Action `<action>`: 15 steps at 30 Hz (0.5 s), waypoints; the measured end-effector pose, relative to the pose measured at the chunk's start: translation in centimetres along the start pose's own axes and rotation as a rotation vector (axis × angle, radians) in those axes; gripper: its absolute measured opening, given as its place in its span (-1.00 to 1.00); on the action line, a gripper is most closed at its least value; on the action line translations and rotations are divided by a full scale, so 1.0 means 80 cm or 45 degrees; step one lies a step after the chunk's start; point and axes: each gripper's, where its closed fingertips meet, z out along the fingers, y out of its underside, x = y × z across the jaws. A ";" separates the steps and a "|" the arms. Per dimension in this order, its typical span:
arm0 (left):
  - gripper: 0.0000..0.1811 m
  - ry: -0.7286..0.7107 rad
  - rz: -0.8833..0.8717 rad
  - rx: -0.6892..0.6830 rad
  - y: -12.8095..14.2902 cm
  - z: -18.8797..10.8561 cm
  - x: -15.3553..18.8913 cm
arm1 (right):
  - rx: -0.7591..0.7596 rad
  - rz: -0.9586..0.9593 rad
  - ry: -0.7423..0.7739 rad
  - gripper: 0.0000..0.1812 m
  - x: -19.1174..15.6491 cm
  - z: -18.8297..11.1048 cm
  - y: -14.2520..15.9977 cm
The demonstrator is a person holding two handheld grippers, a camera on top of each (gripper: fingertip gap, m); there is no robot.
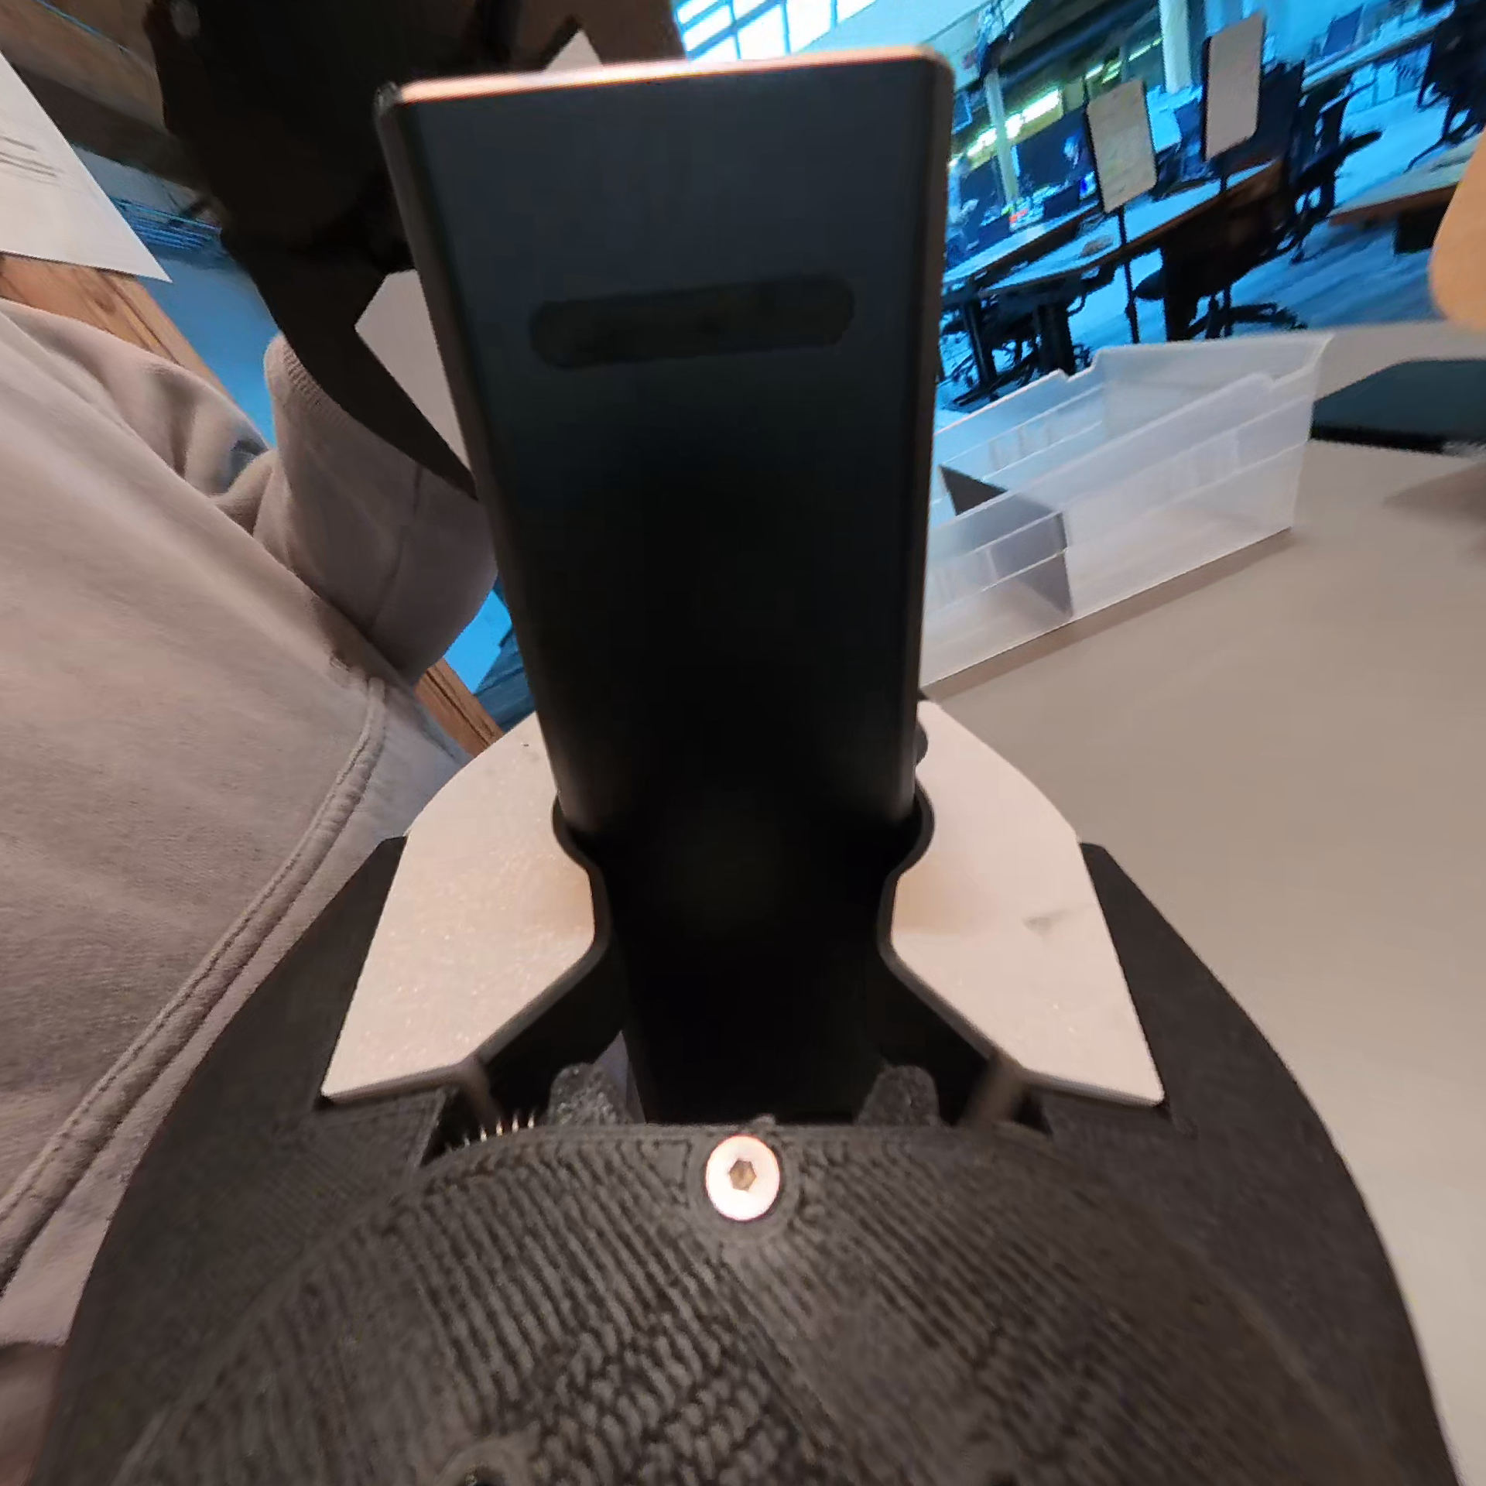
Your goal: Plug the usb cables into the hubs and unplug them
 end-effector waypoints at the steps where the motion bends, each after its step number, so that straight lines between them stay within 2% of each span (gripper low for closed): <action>1: -0.93 0.016 -0.008 0.010 0.000 0.000 -0.001 | 0.006 0.018 -0.010 -0.19 0.000 0.001 0.000; 5: -0.94 0.036 -0.041 0.116 -0.012 -0.009 -0.005 | 0.104 0.062 -0.071 -0.18 -0.005 -0.005 -0.012; 9: -0.96 0.005 0.053 -0.030 0.000 -0.005 -0.003 | 0.060 0.057 -0.074 -0.18 -0.008 0.000 -0.008; 11: -0.98 -0.010 0.049 -0.044 0.003 -0.004 -0.008 | 0.060 0.073 -0.087 -0.18 -0.009 0.002 -0.007; 15: -1.00 0.069 0.015 0.120 -0.021 -0.010 0.003 | 0.036 0.075 -0.094 -0.18 -0.010 0.006 -0.002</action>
